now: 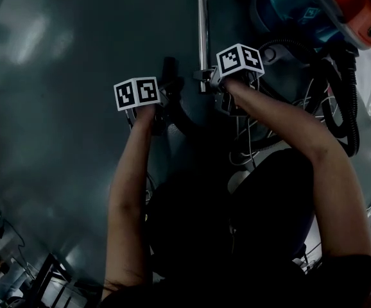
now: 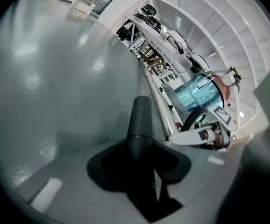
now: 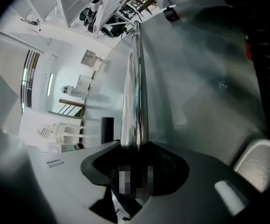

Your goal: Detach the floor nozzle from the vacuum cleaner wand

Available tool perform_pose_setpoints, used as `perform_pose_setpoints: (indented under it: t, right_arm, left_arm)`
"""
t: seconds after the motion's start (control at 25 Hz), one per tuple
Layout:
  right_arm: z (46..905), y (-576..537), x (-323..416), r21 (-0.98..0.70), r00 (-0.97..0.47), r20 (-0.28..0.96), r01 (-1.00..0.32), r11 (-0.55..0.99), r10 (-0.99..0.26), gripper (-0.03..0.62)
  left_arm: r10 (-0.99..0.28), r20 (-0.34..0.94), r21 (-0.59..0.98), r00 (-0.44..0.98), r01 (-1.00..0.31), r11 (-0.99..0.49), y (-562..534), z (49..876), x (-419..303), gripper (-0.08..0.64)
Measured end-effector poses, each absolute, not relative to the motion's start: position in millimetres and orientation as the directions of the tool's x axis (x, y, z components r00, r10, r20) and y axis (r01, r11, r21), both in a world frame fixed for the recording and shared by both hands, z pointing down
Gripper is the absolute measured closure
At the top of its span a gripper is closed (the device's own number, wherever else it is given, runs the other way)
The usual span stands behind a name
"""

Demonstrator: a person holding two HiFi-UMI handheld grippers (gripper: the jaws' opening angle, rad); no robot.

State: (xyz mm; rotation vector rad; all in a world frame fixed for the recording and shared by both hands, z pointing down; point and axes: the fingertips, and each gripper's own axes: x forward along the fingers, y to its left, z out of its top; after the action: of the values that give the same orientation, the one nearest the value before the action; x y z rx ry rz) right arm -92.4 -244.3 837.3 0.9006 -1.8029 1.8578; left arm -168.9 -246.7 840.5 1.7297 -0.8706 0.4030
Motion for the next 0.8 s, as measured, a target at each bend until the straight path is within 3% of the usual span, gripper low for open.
perform_pose_setpoints:
  t: [0.24, 0.4, 0.48, 0.68, 0.8]
  right_arm:
    - [838, -219, -110, -0.743, -0.743, 0.668, -0.669, 0.012, -0.026, 0.404]
    - [833, -224, -115, -0.74, -0.745, 0.667, -0.666, 0.091, -0.027, 0.271]
    - [832, -231, -111, -0.72, -0.728, 0.684, -0.683, 0.121, -0.045, 0.268]
    - [828, -242, -101, -0.716, -0.727, 0.681, -0.686, 0.129, -0.085, 0.366]
    - [820, -252, -96, -0.748, -0.752, 0.643, -0.657, 0.093, -0.142, 0.481]
  left_arm:
    - [-0.379, 0.665, 0.632, 0.644, -0.755, -0.173, -263, 839, -162, 0.416]
    - [-0.492, 0.674, 0.543, 0.552, -0.821, -0.178, -278, 834, -178, 0.296]
    - [-0.511, 0.671, 0.531, 0.537, -0.829, -0.173, -282, 829, -186, 0.281]
    - [-0.535, 0.637, 0.557, 0.555, -0.811, -0.178, -279, 816, -197, 0.35]
    - [-0.578, 0.615, 0.542, 0.537, -0.82, -0.185, -279, 806, -204, 0.472]
